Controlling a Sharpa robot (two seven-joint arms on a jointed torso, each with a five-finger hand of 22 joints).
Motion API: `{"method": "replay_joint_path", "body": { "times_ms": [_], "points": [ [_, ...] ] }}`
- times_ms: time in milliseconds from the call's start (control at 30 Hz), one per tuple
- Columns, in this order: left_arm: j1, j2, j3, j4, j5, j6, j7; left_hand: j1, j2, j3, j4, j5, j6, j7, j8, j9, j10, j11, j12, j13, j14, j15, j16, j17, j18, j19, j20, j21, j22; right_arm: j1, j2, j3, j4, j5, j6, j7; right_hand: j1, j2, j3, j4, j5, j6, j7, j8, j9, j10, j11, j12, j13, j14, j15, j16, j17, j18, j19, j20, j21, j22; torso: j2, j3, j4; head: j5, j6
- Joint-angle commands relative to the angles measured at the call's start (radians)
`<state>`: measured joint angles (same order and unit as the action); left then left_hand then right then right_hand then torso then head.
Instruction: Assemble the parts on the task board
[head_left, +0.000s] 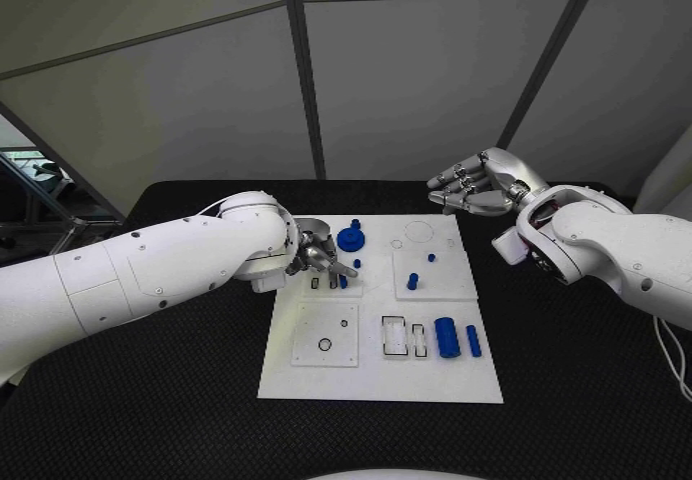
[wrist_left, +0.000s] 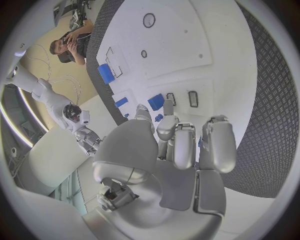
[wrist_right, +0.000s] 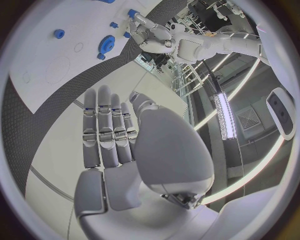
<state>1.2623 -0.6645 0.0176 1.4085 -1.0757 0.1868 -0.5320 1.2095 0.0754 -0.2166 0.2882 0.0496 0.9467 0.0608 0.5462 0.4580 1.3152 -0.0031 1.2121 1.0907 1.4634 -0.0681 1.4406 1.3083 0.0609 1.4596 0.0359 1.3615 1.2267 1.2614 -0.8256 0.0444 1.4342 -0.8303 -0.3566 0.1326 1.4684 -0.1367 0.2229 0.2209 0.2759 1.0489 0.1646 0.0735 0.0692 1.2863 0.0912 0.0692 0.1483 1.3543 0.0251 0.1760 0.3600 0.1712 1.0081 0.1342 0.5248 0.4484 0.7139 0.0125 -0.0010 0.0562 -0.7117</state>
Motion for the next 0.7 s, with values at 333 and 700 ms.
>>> {"method": "replay_joint_path", "body": {
  "times_ms": [333, 700],
  "points": [
    [0.002, 0.007, 0.0, 0.0, -0.009, 0.02, -0.009, 0.022, 0.018, 0.003, -0.008, 0.008, -0.018, 0.001, 0.019, 0.025, 0.002, -0.008, 0.008, 0.006, 0.063, -0.006, -0.002, 0.109, 0.0, 0.014, -0.004, 0.009, 0.012, 0.002, 0.008, 0.001, -0.007, 0.0, 0.009, -0.003, -0.006, -0.004, 0.007, -0.002, 0.009, -0.004, 0.009, -0.007, -0.001, -0.008, 0.005, -0.006, -0.006, -0.002, 0.01, -0.016, -0.004, 0.009, -0.003, 0.009, -0.011, -0.005, 0.0, 0.0002, 0.0003, 0.008, -0.001],
    [0.003, 0.013, 0.0, 0.0, -0.009, 0.02, -0.009, 0.084, 0.034, 0.049, -0.034, 0.008, -0.039, 0.001, 0.038, 0.061, 0.0, -0.009, 0.008, 0.009, 0.064, -0.006, -0.003, 0.11, -0.001, 0.015, -0.005, 0.014, 0.022, 0.002, 0.014, 0.0, -0.011, -0.023, 0.018, -0.01, -0.003, -0.004, 0.009, -0.006, 0.009, -0.007, 0.01, -0.007, -0.001, -0.011, 0.007, -0.006, -0.011, -0.005, 0.012, -0.025, -0.007, 0.009, -0.005, 0.011, -0.017, -0.009, 0.0, 0.0002, 0.0003, 0.007, -0.006]
  ]
}}
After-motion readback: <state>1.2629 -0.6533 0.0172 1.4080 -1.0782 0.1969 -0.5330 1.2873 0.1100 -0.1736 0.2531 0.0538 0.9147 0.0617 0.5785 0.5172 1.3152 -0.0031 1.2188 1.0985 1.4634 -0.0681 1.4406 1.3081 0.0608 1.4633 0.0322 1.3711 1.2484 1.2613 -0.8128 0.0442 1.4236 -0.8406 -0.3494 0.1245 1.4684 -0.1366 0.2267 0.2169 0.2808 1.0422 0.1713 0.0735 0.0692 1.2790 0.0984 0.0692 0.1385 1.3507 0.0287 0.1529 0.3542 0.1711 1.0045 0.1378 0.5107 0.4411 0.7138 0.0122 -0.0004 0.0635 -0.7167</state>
